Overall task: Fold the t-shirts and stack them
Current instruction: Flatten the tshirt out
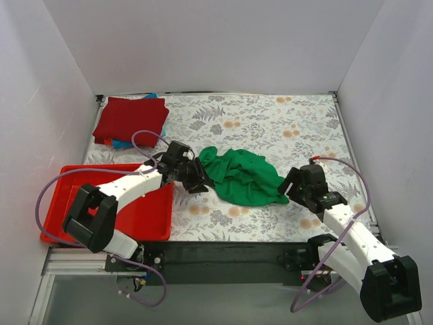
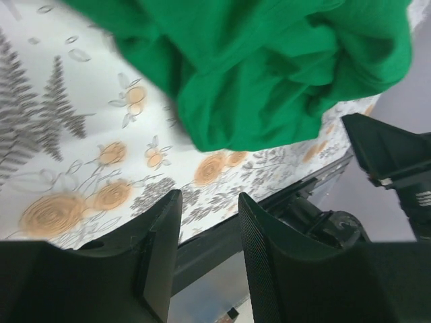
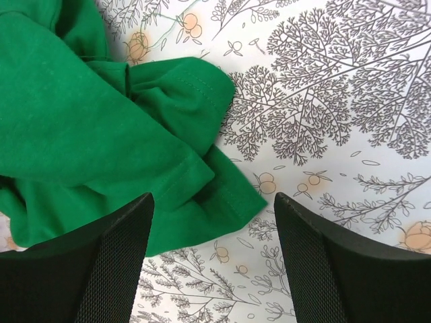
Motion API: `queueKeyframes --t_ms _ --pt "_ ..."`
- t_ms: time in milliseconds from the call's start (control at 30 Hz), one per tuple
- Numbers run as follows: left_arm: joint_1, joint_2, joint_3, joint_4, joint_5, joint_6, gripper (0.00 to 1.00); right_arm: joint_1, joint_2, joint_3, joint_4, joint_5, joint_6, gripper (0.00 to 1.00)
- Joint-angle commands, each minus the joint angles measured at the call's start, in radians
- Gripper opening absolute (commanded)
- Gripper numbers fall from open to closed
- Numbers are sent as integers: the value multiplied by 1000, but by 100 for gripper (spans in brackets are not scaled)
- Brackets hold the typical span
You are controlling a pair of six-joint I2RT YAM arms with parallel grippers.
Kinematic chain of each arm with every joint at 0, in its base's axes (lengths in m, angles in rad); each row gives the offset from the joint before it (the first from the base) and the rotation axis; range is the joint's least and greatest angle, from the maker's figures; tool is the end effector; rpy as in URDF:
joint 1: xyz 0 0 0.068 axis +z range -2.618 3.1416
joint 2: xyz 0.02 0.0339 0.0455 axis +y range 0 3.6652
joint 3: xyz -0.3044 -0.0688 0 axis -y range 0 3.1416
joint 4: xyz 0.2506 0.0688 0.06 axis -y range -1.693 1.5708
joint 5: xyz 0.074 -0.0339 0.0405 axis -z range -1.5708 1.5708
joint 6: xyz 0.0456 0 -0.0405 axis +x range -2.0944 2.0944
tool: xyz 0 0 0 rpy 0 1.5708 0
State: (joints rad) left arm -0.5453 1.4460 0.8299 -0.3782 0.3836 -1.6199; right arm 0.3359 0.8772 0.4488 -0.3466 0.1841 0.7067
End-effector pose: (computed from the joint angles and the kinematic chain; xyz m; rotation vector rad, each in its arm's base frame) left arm 0.2346 -0.1623 0.2222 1.3411 -2.5774 1.0238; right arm 0.1568 0.0459 0.2149 0.5223 2.2906 0.3035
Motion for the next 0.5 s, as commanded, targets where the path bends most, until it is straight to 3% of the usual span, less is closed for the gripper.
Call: queueKeyframes --t_ms 0,167,300,467 --pt "-7 42 63 111 58 -35 38 -83 8 -24 132 -170 -36 78" --pt "-34 135 136 108 54 -6 37 -132 51 -36 190 -225 -75 70" --pt "-41 165 156 108 49 -8 37 -166 88 -42 225 -273 -90 58" --pt "-41 146 123 108 29 -6 37 -176 121 -61 264 -302 -96 54"
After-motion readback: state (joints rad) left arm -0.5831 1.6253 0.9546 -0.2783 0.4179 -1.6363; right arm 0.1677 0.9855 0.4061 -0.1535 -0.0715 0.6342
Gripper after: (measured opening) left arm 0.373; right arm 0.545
